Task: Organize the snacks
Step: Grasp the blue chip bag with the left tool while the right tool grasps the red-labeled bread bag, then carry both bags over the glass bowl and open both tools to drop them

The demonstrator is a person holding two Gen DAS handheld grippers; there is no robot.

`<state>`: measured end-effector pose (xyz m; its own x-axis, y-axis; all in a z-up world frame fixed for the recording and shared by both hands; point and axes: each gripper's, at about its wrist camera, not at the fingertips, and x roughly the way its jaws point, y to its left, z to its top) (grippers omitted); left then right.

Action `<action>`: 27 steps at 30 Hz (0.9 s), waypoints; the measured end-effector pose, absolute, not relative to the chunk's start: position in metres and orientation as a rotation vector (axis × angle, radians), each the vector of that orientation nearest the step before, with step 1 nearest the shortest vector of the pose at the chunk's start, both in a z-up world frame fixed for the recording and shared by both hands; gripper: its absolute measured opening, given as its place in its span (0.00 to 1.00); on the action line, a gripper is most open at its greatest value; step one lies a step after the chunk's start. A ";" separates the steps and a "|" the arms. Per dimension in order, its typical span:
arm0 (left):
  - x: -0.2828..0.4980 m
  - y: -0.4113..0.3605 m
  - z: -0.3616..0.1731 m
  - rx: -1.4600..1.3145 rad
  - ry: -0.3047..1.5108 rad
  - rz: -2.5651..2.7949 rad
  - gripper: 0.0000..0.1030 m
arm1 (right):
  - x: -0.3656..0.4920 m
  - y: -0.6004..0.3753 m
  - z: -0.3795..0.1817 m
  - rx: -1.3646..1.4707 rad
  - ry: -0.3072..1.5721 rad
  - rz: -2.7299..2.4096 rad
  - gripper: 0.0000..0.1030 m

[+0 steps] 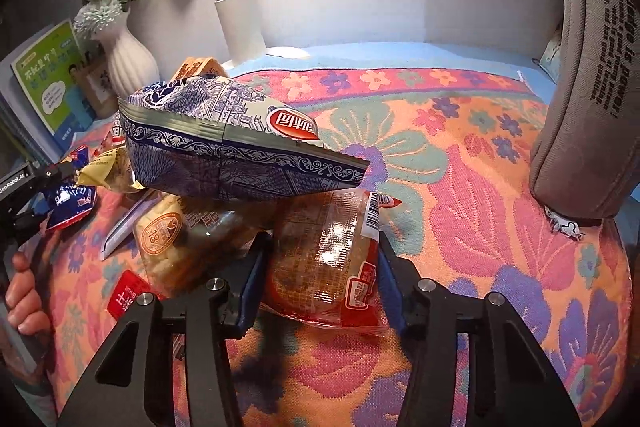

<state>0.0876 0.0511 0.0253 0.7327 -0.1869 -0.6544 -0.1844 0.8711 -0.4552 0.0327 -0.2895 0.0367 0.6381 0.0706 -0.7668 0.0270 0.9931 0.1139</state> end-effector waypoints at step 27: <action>0.092 0.022 0.027 -0.349 0.795 0.006 0.45 | 0.018 -0.305 0.045 0.197 0.783 0.030 0.46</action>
